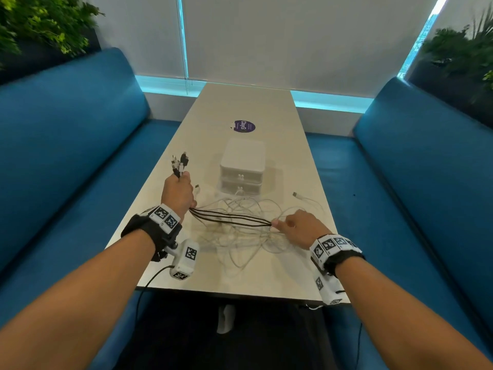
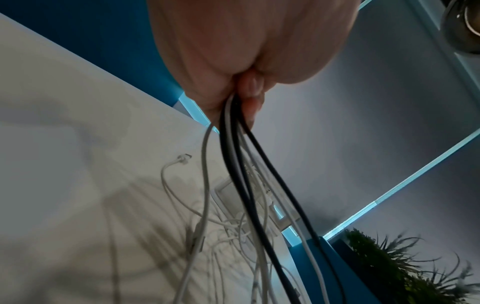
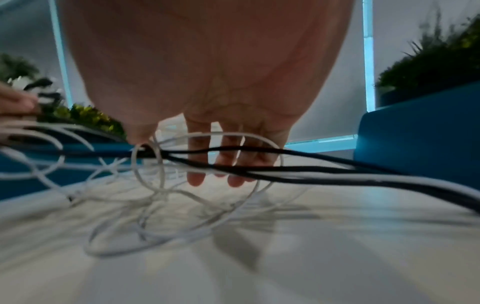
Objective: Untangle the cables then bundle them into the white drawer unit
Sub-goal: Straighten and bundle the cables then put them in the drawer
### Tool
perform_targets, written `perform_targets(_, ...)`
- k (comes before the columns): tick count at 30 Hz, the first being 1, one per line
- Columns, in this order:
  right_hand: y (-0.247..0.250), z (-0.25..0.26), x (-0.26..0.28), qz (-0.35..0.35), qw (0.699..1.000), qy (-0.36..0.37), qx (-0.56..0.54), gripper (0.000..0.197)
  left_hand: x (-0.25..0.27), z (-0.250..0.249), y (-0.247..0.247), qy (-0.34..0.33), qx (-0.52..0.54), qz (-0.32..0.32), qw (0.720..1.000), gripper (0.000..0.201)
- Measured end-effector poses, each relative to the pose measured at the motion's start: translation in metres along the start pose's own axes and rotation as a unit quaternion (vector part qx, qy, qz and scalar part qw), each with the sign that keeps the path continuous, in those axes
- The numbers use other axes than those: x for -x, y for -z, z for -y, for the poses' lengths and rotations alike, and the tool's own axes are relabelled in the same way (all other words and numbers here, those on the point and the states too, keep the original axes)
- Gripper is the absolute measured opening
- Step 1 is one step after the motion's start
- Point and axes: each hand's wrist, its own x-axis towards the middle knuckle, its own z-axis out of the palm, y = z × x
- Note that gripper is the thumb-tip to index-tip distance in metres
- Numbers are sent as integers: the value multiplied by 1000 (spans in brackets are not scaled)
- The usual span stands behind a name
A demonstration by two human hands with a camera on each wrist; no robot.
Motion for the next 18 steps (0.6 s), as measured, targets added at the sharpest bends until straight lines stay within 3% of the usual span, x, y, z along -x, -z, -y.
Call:
perform_targets(4, 7, 15, -2, -83, 994, 52, -48, 33, -3, 1, 1, 11, -18, 5, 1000, 29)
perform_targets(7, 7, 32, -6, -69, 987, 126, -79, 25, -3, -1, 1, 17, -26, 8, 999, 30)
perform_targets(9, 1, 41, -12, -23, 984, 167, -57, 36, -5, 0, 2, 17, -26, 12, 999, 31)
perform_targets(13, -13, 49, -16, 100, 983, 150, 24, 40, -4, -2, 4, 10, -30, 19, 999, 32)
perform_targets(18, -6, 18, -7, 66, 987, 93, 112, 48, -9, -18, 24, -11, -66, -28, 997, 28)
